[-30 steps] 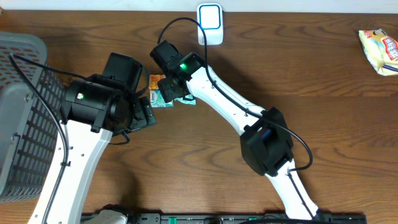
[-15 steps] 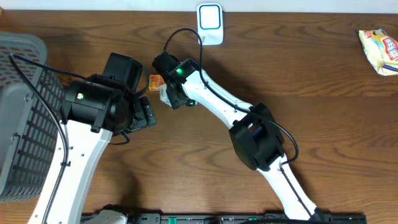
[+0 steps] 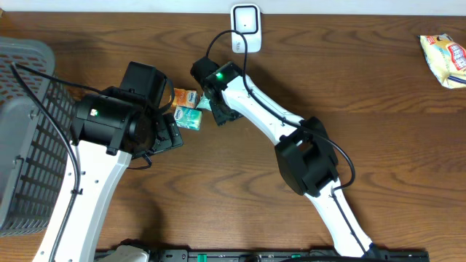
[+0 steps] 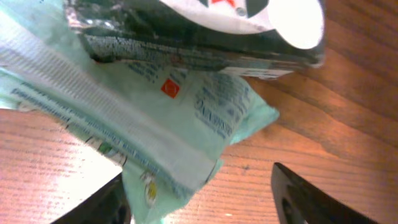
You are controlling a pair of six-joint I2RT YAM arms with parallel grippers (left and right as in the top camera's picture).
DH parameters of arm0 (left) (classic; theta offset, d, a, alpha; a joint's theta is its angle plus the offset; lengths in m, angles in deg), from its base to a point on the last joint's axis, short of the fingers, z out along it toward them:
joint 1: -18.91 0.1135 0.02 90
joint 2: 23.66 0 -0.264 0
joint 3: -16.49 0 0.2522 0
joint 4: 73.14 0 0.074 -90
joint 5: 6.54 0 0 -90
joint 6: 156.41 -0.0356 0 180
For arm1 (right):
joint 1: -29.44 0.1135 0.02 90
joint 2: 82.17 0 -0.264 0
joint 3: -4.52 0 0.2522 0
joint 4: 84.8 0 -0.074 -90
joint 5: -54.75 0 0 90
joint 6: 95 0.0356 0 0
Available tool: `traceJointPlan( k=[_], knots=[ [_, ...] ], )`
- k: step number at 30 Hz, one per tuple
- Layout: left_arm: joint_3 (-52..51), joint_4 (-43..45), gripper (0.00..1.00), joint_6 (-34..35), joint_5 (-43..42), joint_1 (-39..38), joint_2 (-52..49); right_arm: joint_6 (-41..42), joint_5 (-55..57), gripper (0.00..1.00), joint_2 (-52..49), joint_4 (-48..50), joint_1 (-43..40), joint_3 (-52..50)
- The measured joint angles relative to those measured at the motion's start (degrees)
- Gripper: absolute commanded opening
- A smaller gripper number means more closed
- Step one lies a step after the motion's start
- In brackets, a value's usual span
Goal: Scan the item barcode
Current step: 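Reach the right gripper down to the mint wipes pack, then grasp the mint-green wipes pack with the right gripper and pull it out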
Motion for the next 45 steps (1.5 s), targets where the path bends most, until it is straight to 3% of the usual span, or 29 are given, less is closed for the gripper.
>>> traceJointPlan(
  k=[8, 11, 22, 45],
  knots=[
    [0.0, 0.0, 0.98, 0.0, 0.0, 0.0, 0.0, -3.67, -2.67, 0.64, 4.09, 4.46, 0.44, -0.02],
    [0.0, 0.0, 0.98, 0.0, 0.0, 0.0, 0.0, -7.02, -3.19, 0.7, 4.26, 6.29, 0.81, -0.04],
    [0.0, 0.0, 0.98, 0.0, 0.0, 0.0, 0.0, -20.98, -1.88, 0.75, 3.76, 8.04, 1.64, -0.09],
    [0.0, 0.0, 0.97, 0.0, 0.0, 0.0, 0.0, -24.24, 0.26, 0.77, -1.25, 17.92, 0.72, -0.33]
  ],
)
